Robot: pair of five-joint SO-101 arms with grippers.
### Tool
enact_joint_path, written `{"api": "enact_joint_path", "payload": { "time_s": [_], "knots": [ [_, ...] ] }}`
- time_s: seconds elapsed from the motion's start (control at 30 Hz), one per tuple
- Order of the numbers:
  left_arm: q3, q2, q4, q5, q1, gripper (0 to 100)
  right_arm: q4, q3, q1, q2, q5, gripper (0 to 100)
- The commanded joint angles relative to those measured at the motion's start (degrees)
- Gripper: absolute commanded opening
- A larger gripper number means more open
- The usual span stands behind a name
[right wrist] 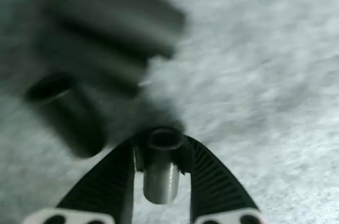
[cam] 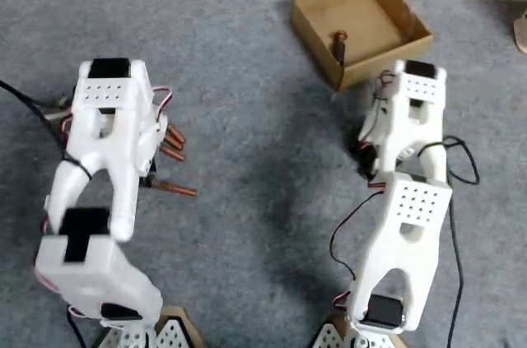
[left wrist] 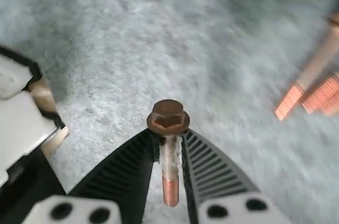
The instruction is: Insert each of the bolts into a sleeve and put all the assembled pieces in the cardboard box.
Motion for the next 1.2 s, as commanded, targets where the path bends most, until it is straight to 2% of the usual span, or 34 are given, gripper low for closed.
{"api": "enact_joint_path", "payload": {
  "time_s": [0.0, 0.13, 0.33, 0.5, 0.67, 0.73, 0.93, 1.07, 1.17],
  "knots": [
    [-1.1, -13.5, 1.1, -5.4, 2.9, 0, 0.9, -0.3, -4.0, -10.1, 0.9, 0.4],
    [-0.7, -23.4, 1.1, -13.1, 5.1, 1, 0.8, -0.3, -7.5, -16.8, 0.9, 0.4],
    [-0.4, -28.9, 1.2, -14.1, 5.8, 1, 0.8, -0.3, -14.0, -24.1, 0.9, 0.4],
    [2.8, -30.3, 1.2, -26.6, 9.5, 1, 0.8, -0.3, -17.7, -28.4, -3.0, 0.4],
    [3.3, -35.7, 1.1, -27.8, 10.3, 1, 0.9, -0.3, -19.1, -32.4, -3.5, 0.4],
    [3.4, -38.7, 1.1, -30.6, 10.4, 1, 0.9, 0.3, -19.4, -34.0, -3.5, 0.4],
    [3.9, -43.9, 1.1, -42.4, 10.4, 1, 0.8, 11.2, -22.8, -42.7, -3.5, 0.4],
    [7.1, -42.0, 0.6, -42.4, 10.3, 1, 0.5, 21.1, -25.9, -50.6, -3.5, 0.4],
    [11.8, -40.6, -6.3, -42.6, 10.1, 1, -2.9, 28.6, -26.9, -56.6, -3.5, 0.4]
  ]
}}
